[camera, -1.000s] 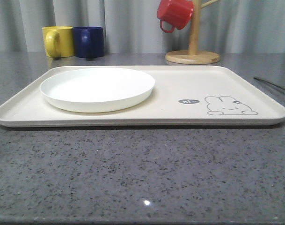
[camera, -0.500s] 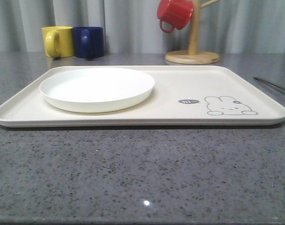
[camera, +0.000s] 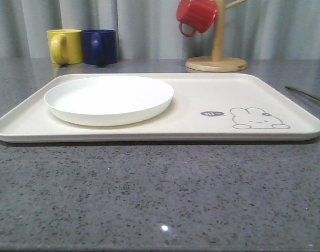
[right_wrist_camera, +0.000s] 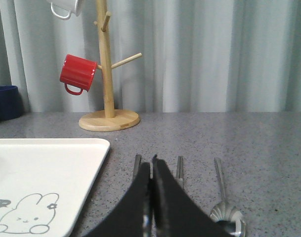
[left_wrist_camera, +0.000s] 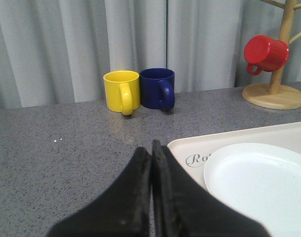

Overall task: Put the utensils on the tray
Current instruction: 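Withdraw the left gripper away from the tray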

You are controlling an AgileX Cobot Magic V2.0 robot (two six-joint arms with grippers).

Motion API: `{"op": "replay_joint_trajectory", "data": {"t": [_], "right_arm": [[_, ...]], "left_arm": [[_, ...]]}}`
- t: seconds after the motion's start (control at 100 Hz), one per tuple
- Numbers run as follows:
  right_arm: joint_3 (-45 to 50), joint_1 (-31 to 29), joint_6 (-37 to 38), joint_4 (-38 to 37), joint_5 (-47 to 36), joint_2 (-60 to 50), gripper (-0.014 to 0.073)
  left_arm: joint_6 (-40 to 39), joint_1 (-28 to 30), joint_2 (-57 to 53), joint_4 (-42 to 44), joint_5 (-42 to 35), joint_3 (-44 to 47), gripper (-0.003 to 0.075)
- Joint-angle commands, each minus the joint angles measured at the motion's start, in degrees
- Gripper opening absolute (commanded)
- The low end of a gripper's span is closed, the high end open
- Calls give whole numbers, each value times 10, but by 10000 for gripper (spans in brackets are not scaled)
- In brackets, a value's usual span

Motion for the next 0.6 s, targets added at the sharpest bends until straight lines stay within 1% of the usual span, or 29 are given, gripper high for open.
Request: {"op": "replay_joint_trajectory", "data": {"t": [0.0, 0.15, 0.34, 0.39, 0.48, 0.59], "right_arm": [[-64, -4, -2, 0, 8, 4, -69], [-168, -4, -2, 5, 124, 65, -69], [-315, -4, -2, 38, 297, 202, -69], [-348, -4, -2, 42, 331, 241, -69], [-399, -4, -2, 46, 365, 305, -69], [-439, -4, -2, 60, 369, 377, -69]], "left_arm": [[1, -4, 2, -8, -33, -17, -17], [1, -4, 2, -8, -33, -17, -17], [1, -4, 2, -8, -33, -17, -17], [1, -4, 2, -8, -33, -17, -17], [1, -4, 2, -8, -33, -17, -17], [1, -4, 2, -8, -33, -17, -17]]}}
